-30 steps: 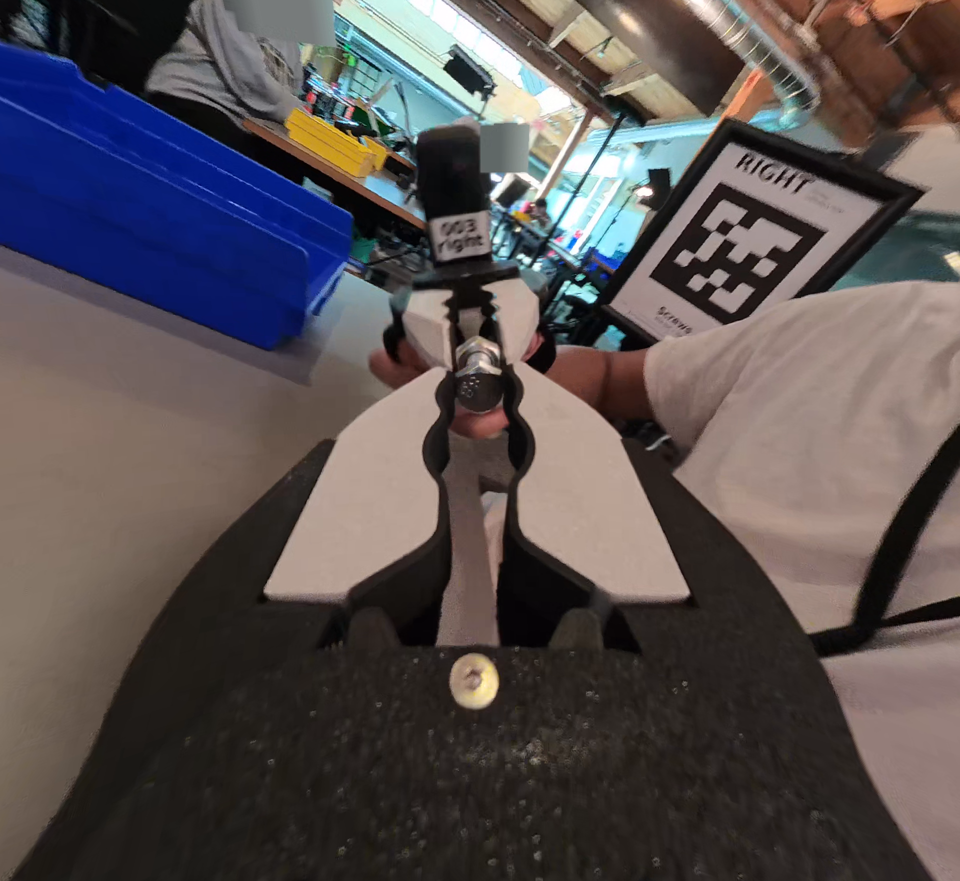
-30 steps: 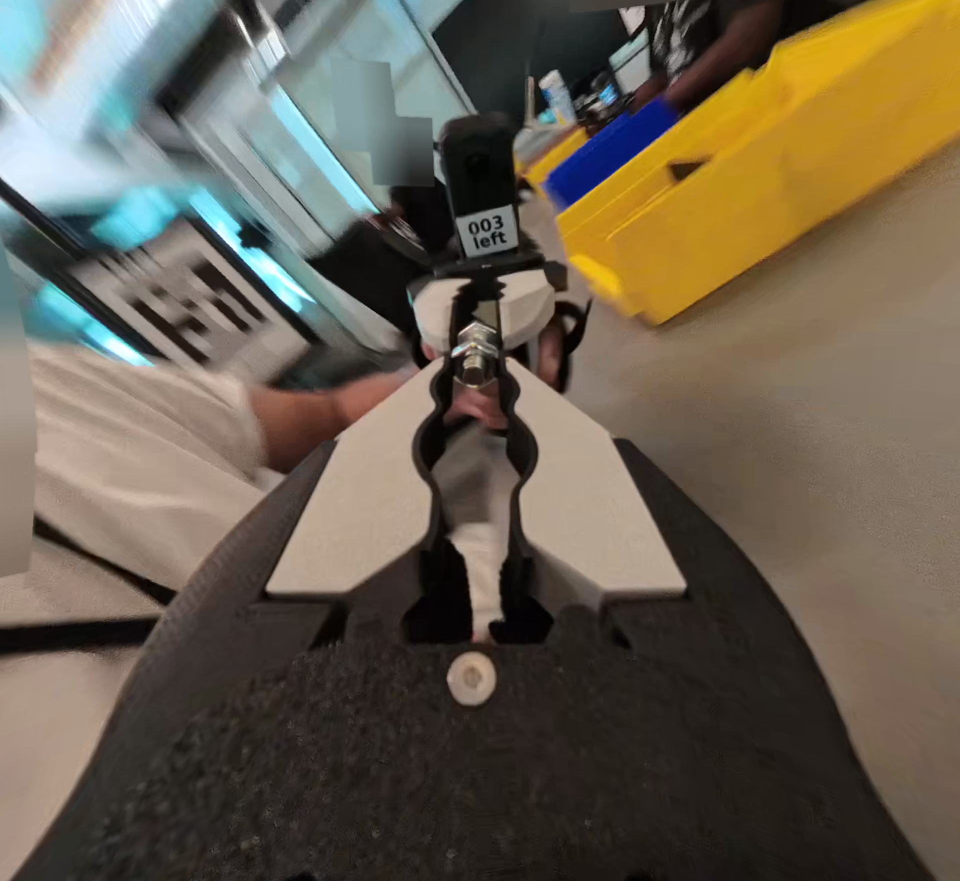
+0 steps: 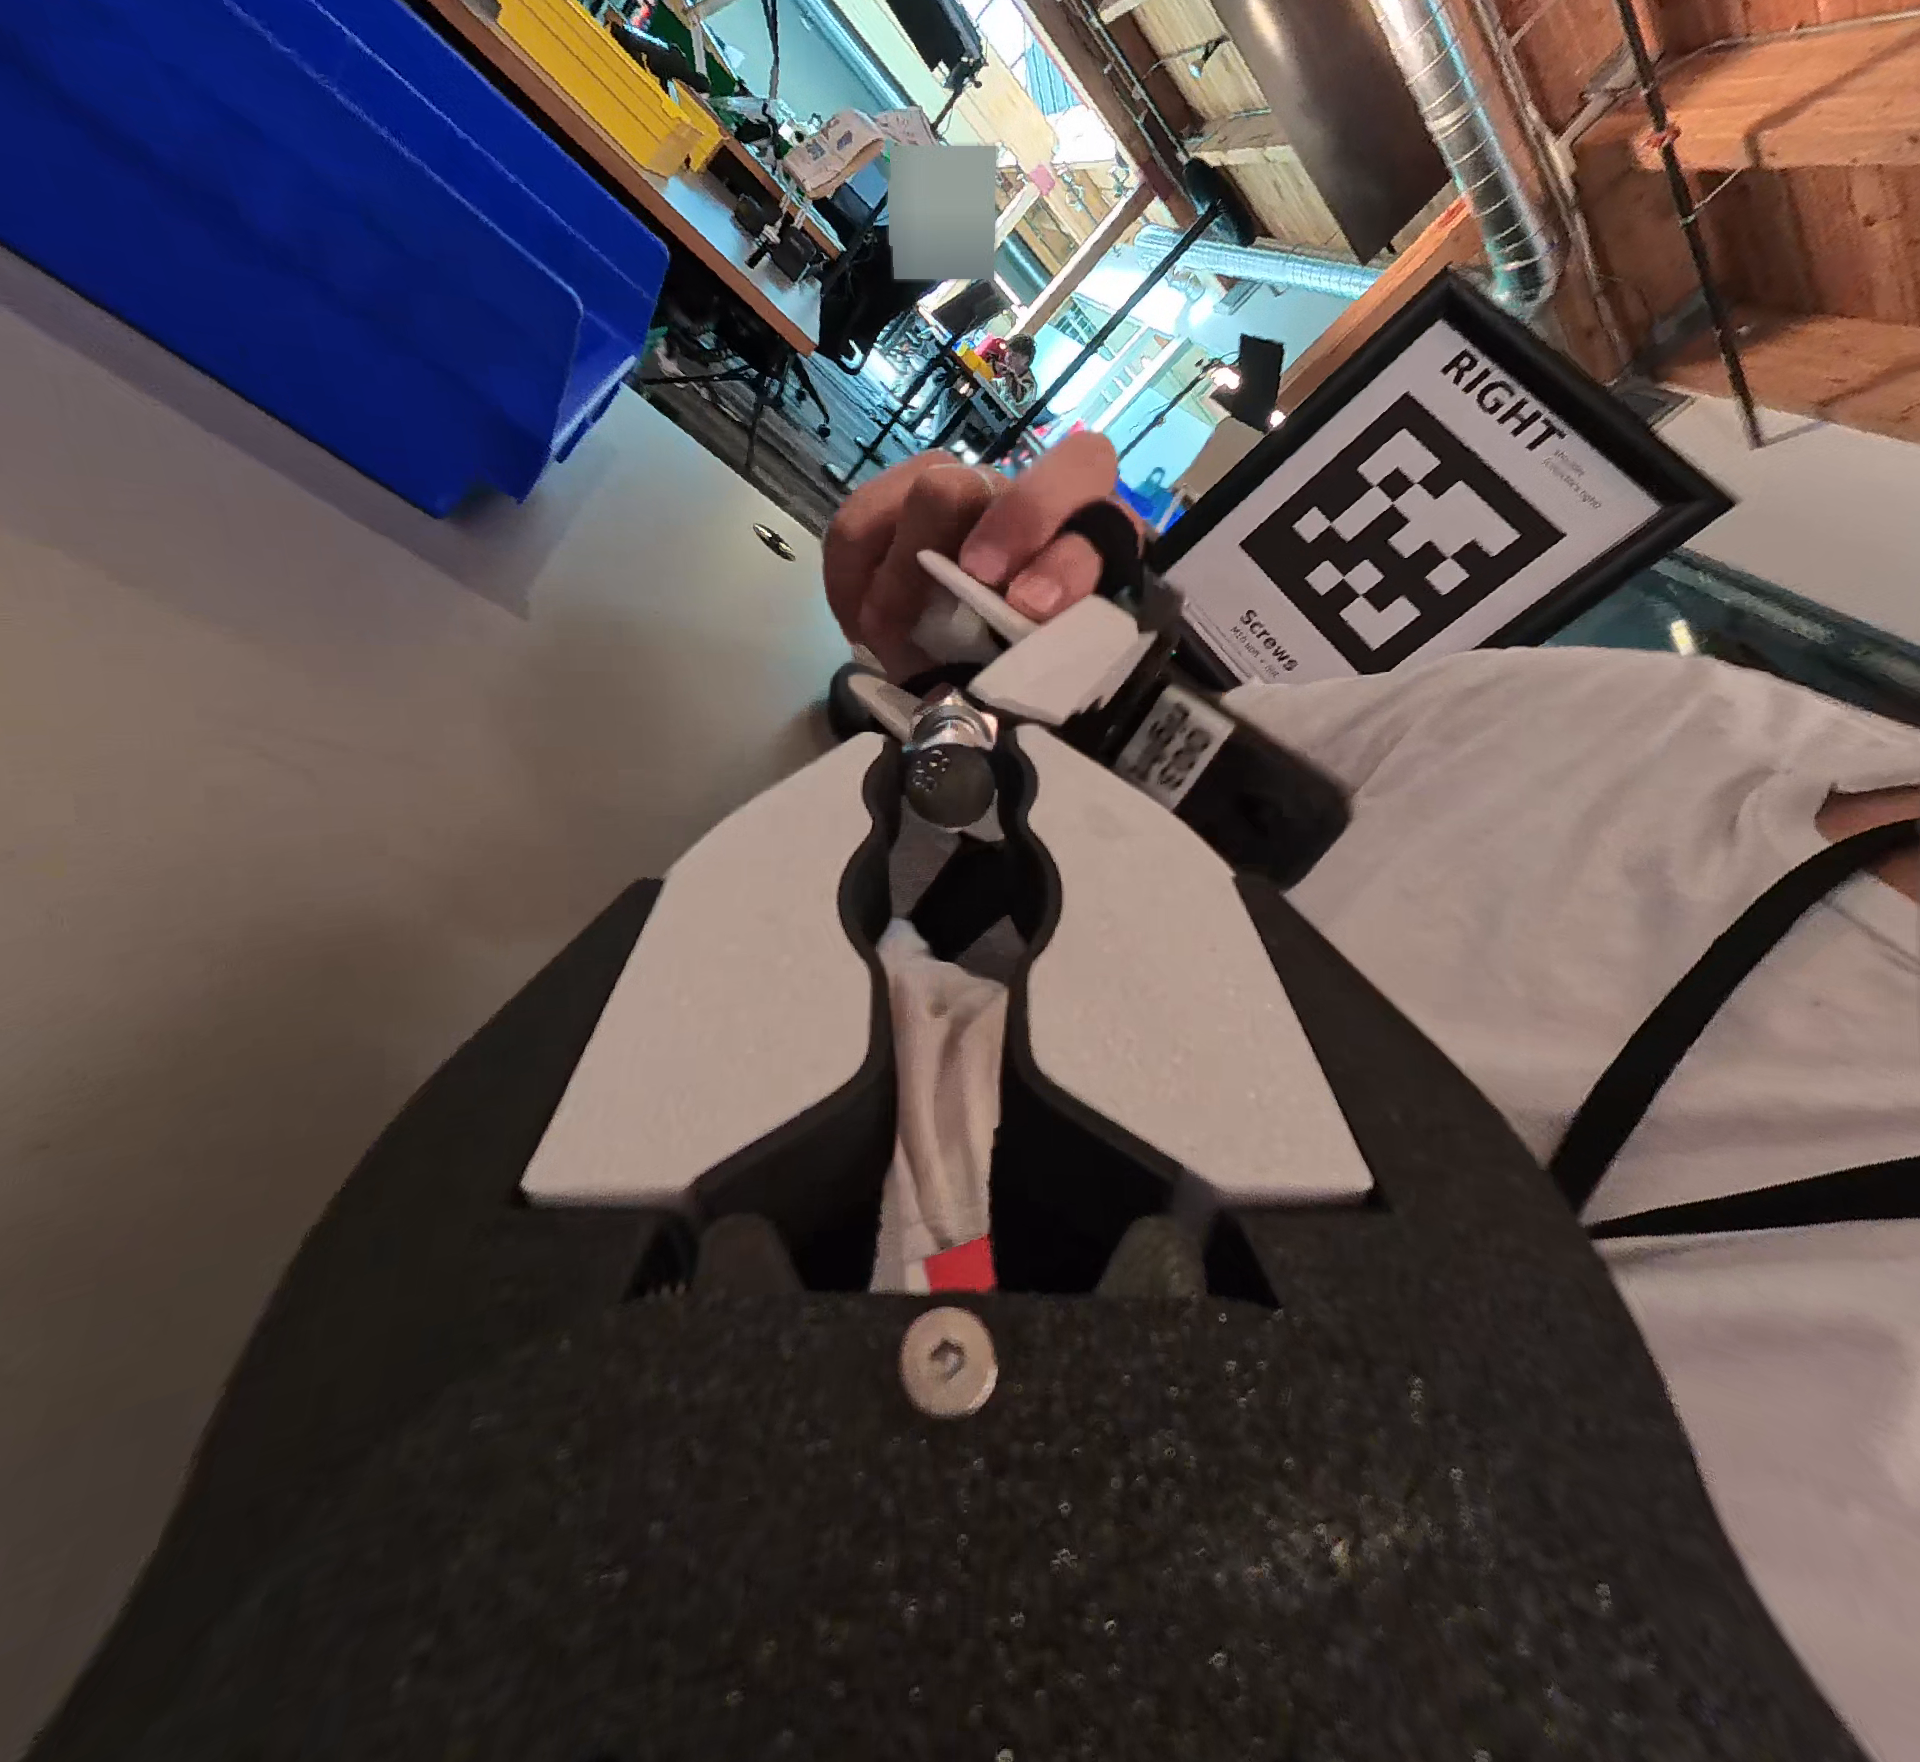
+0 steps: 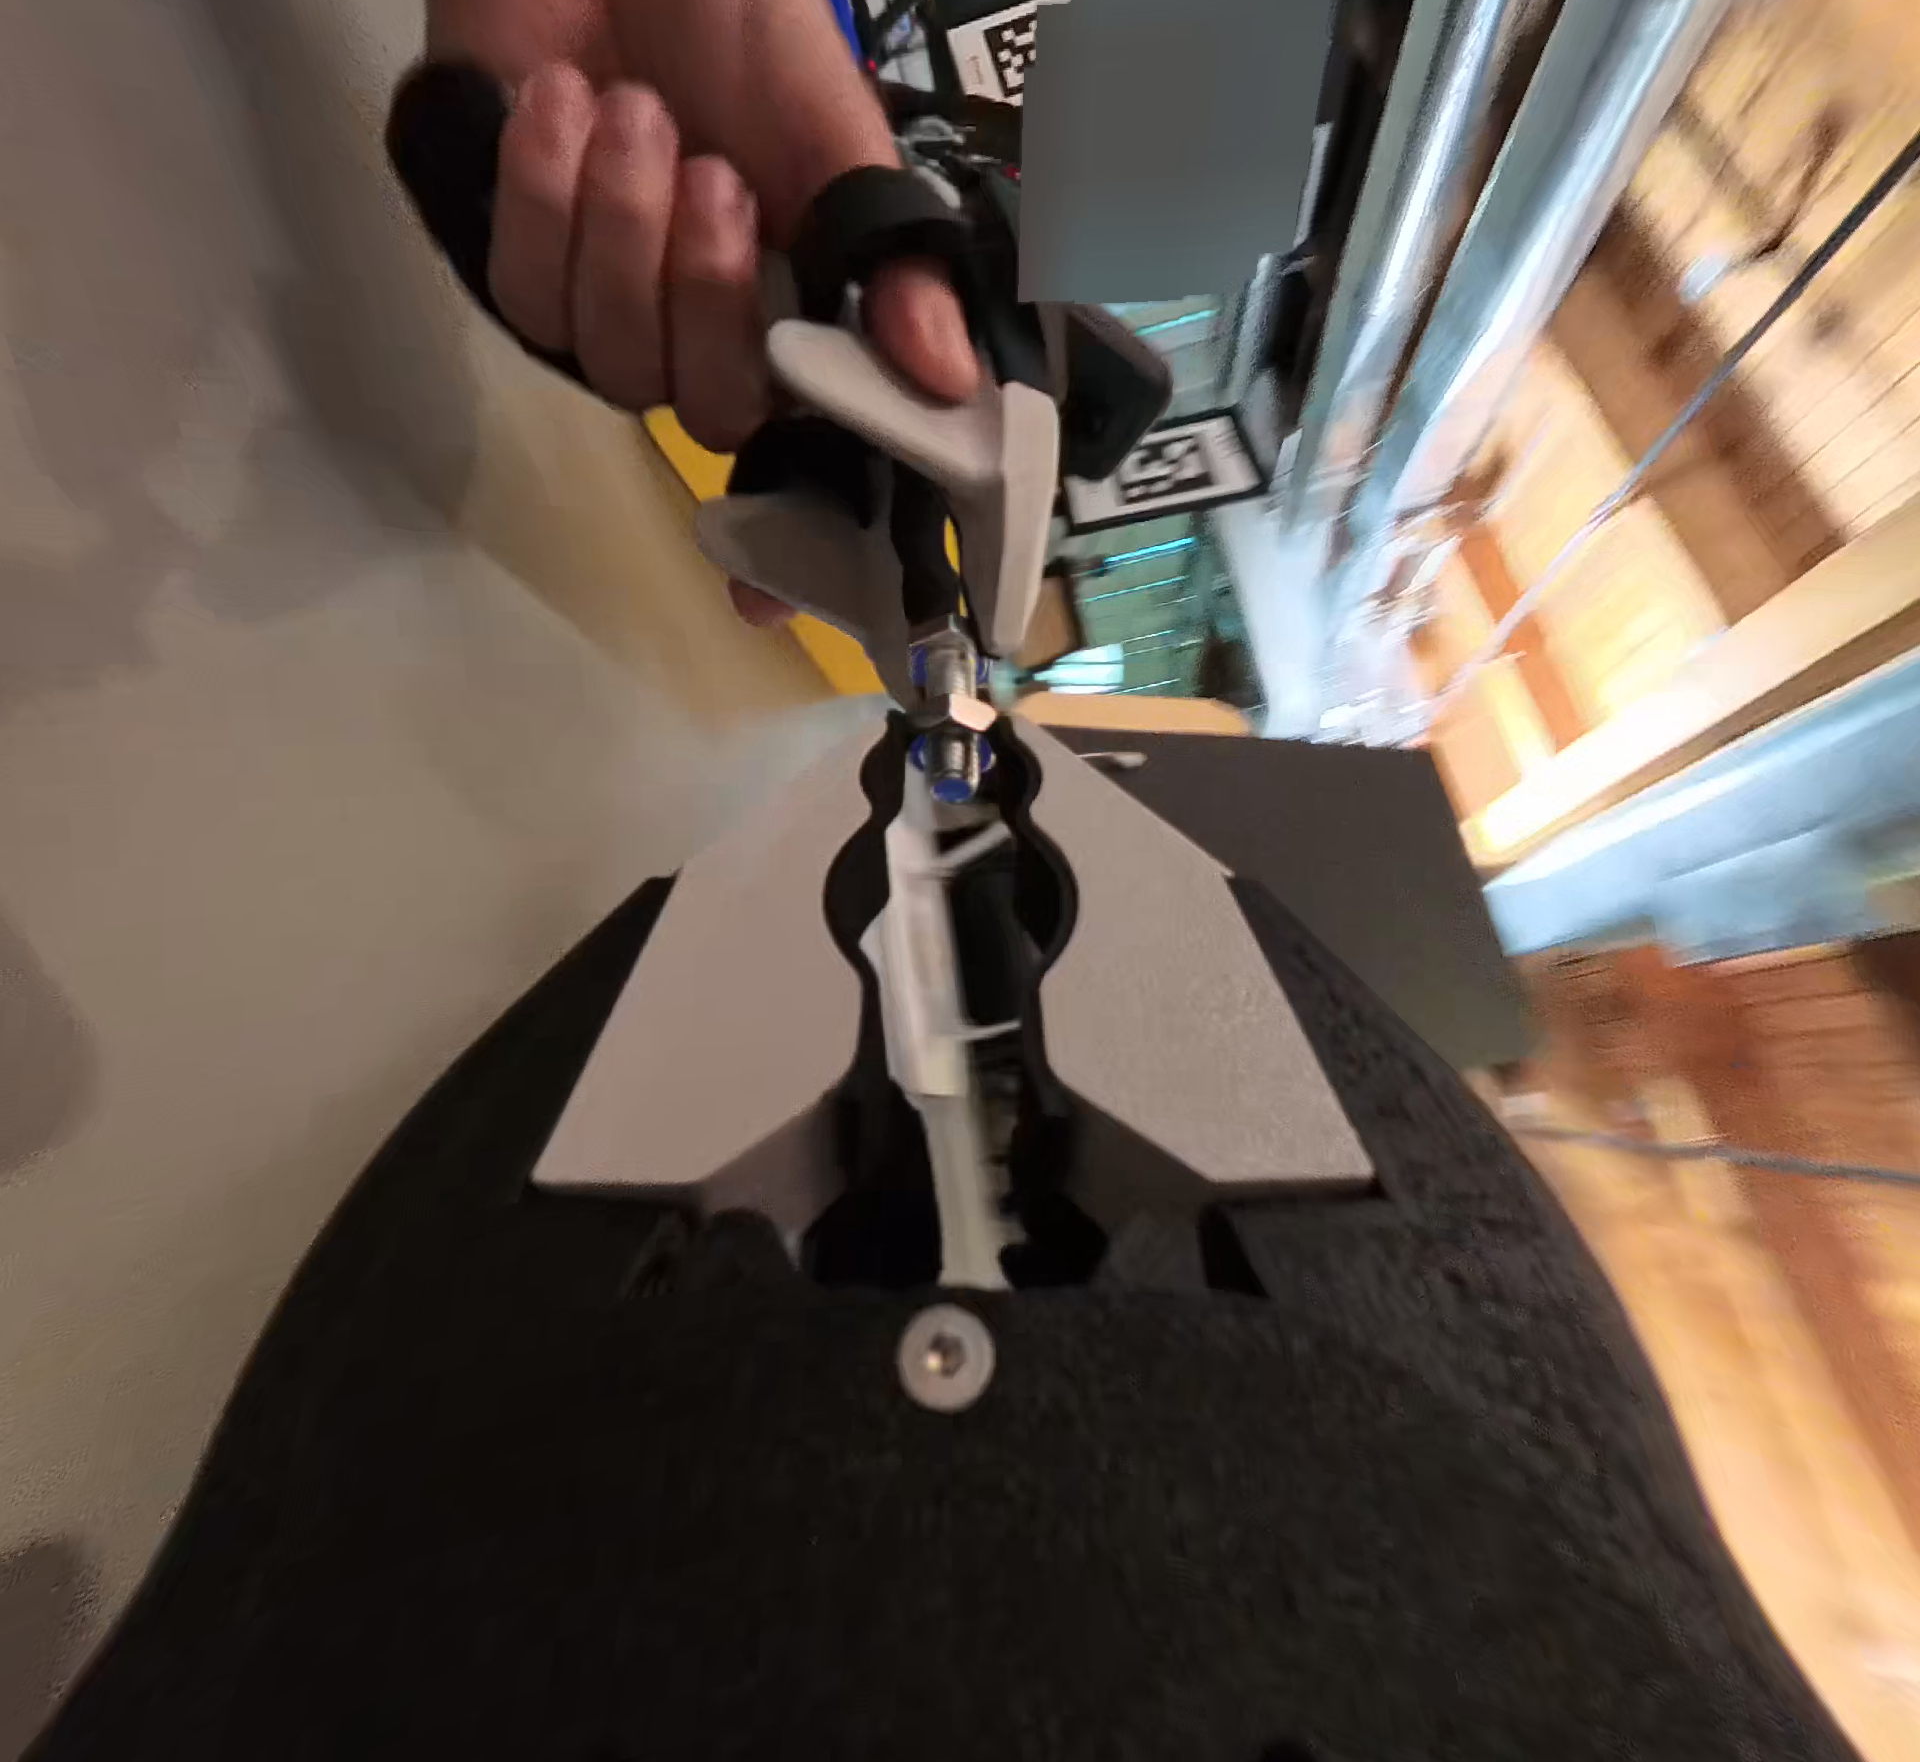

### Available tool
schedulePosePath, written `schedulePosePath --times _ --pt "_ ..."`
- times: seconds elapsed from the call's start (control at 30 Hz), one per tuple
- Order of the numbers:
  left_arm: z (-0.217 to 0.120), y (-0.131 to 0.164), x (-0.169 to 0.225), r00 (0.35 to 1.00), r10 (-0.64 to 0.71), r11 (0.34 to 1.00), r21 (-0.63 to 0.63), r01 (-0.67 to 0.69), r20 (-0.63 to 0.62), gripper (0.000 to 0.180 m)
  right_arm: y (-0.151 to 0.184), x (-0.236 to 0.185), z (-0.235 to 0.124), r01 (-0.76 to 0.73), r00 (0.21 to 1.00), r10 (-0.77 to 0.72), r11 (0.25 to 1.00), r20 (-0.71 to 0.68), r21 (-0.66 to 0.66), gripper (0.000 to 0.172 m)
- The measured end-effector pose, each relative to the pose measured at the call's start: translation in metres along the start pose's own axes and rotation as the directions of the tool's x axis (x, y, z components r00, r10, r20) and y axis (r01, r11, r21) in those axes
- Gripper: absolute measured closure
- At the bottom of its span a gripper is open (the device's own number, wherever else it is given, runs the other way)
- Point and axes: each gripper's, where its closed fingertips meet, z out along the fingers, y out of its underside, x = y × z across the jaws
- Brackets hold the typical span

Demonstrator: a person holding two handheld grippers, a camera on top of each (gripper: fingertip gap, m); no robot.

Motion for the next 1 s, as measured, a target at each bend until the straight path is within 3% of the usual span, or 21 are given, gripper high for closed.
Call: schedulePosePath --times 0.07,0.1,0.13,0.2,0.27,0.33,0.37,0.43,0.5,0.6,0.63,0.7,0.77,0.83,0.87,0.9,1.0 --pt "-0.001 -0.002 0.002 0.997 0.076 0.997 -0.002 -0.076 0.023 0.164 -0.001 0.002 0.001 -0.311 0.946 0.308 0.950 0.099 0.015 0.155" --pt "-0.001 -0.004 0.004 0.992 0.124 0.992 0.002 -0.124 0.034 0.164 -0.002 0.005 0.002 -0.508 0.851 0.500 0.861 0.159 0.011 0.155" --pt "-0.002 -0.006 0.006 0.983 0.177 0.984 0.006 -0.178 0.050 0.164 -0.003 0.007 0.003 -0.701 0.692 0.684 0.713 0.229 -0.012 0.155" --pt "-0.003 -0.009 0.010 0.954 0.288 0.957 0.001 -0.289 0.086 0.164 -0.006 0.010 0.005 -0.952 0.227 0.900 0.285 0.373 -0.108 0.155" --pt "-0.005 -0.013 0.013 0.927 0.357 0.933 0.002 -0.360 0.117 0.163 -0.007 0.014 0.007 -0.960 -0.248 0.858 -0.157 0.451 -0.230 0.155" --pt "-0.006 -0.014 0.012 0.903 0.403 0.914 -0.005 -0.407 0.146 0.163 -0.006 0.015 0.009 -0.808 -0.590 0.674 -0.488 0.445 -0.331 0.155" --pt "-0.006 -0.014 0.011 0.894 0.420 0.906 -0.010 -0.424 0.156 0.163 -0.006 0.014 0.010 -0.723 -0.690 0.579 -0.585 0.435 -0.368 0.155" --pt "-0.007 -0.012 0.010 0.896 0.416 0.909 -0.026 -0.417 0.154 0.163 -0.005 0.011 0.010 -0.618 -0.782 0.471 -0.670 0.408 -0.411 0.155" --pt "-0.007 -0.013 0.009 0.915 0.377 0.925 -0.004 -0.380 0.141 0.163 -0.005 0.014 0.010 -0.709 -0.703 0.581 -0.616 0.410 -0.344 0.152" --pt "-0.009 -0.017 0.009 0.946 0.304 0.950 0.039 -0.310 0.114 0.163 -0.004 0.021 0.005 -0.914 -0.402 0.810 -0.330 0.428 -0.234 0.128" --pt "-0.010 -0.018 0.010 0.957 0.275 0.958 0.055 -0.281 0.096 0.163 -0.003 0.022 0.004 -0.965 -0.247 0.872 -0.182 0.422 -0.187 0.123" --pt "-0.012 -0.021 0.008 0.974 0.213 0.972 0.083 -0.219 0.074 0.163 0.009 0.014 0.004 -0.965 0.172 0.926 0.228 0.335 -0.132 0.120" --pt "-0.012 -0.019 0.006 0.988 0.149 0.985 0.084 -0.152 0.044 0.164 0.021 0.009 0.003 -0.777 0.587 0.779 0.619 0.220 -0.115 0.119" --pt "-0.011 -0.017 0.001 0.995 0.094 0.992 0.082 -0.097 0.045 0.164 0.023 0.013 0.001 -0.463 0.878 0.469 0.883 0.097 -0.082 0.121" --pt "-0.010 -0.015 0.000 0.998 0.062 0.995 0.077 -0.064 0.031 0.164 0.022 0.014 0.000 -0.264 0.962 0.268 0.961 0.042 -0.082 0.121" --pt "-0.009 -0.015 -0.001 0.999 0.032 0.996 0.080 -0.033 0.024 0.164 0.019 0.015 -0.001 -0.088 0.996 0.087 0.993 -0.014 -0.084 0.123" --pt "-0.007 -0.013 0.000 0.999 -0.036 0.996 0.082 0.037 -0.017 0.164 0.002 0.005 -0.004 0.154 0.986 -0.157 0.987 -0.055 -0.049 0.126"
